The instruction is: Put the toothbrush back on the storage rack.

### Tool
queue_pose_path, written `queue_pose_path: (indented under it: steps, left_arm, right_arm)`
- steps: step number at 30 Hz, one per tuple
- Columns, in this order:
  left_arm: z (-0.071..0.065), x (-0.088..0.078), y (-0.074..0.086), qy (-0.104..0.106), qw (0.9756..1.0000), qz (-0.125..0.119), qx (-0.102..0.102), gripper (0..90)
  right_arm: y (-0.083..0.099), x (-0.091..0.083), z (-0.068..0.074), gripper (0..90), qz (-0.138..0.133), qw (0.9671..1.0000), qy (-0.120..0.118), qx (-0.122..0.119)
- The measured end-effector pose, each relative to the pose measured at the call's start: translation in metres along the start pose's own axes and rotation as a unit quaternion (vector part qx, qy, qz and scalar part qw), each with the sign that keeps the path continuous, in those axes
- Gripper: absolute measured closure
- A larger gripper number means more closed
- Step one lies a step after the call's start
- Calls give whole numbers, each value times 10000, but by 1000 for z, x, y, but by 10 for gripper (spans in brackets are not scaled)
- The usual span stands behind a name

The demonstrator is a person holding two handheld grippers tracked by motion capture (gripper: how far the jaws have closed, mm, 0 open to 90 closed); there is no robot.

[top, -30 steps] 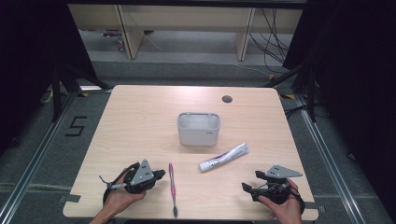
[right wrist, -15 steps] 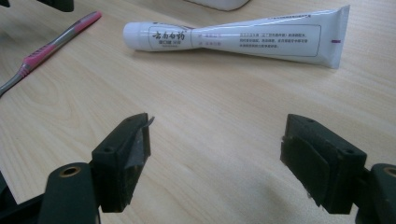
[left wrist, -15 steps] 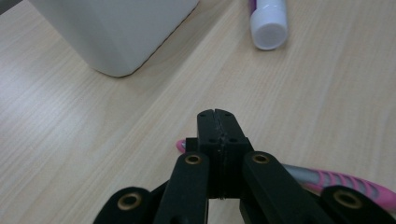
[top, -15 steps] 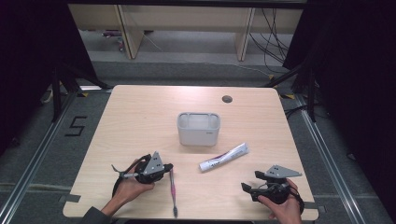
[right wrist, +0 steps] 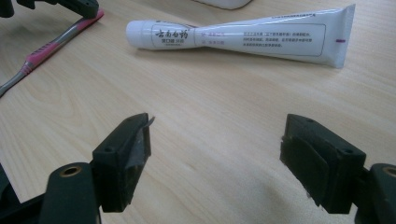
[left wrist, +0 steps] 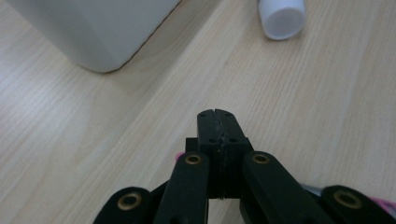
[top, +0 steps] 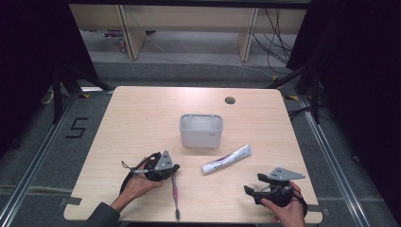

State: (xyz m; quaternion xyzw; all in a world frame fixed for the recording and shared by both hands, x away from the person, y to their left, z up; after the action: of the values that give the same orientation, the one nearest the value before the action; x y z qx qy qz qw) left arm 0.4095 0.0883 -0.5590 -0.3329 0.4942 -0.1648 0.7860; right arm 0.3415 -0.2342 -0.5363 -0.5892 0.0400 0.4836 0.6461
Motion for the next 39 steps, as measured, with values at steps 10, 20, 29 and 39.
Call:
queue_pose_path:
  steps: [10,20,29,39]
  left_arm:
    - [7,-18,27,-52,9996,154,-239,893]
    - [8,-41,47,-93,9991,211,-343,890]
    - [0,-55,59,-71,9988,202,-442,887]
    - [-9,-75,71,-91,9986,218,-474,887]
  right_arm:
    - [-2,0,-3,250,-100,9999,37,-134]
    - [-3,0,-3,250,-70,9999,43,-67]
    - [-3,1,-1,251,-95,10000,-4,-28]
    - [-4,2,-3,252,-114,9998,58,-149]
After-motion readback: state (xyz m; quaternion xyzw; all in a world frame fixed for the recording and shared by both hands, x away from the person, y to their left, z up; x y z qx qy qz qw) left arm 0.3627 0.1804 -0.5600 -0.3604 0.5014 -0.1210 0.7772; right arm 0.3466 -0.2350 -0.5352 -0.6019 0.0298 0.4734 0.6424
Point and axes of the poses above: each handheld gripper's, and its own axes: x roughly forward along the jaws, y roughly out of its underside, z roughly to its left, the point moved 7 cm from there along x, roughly forward along the jaws, and after that the axes turned 10 degrees about x, right-handed, at the moved point
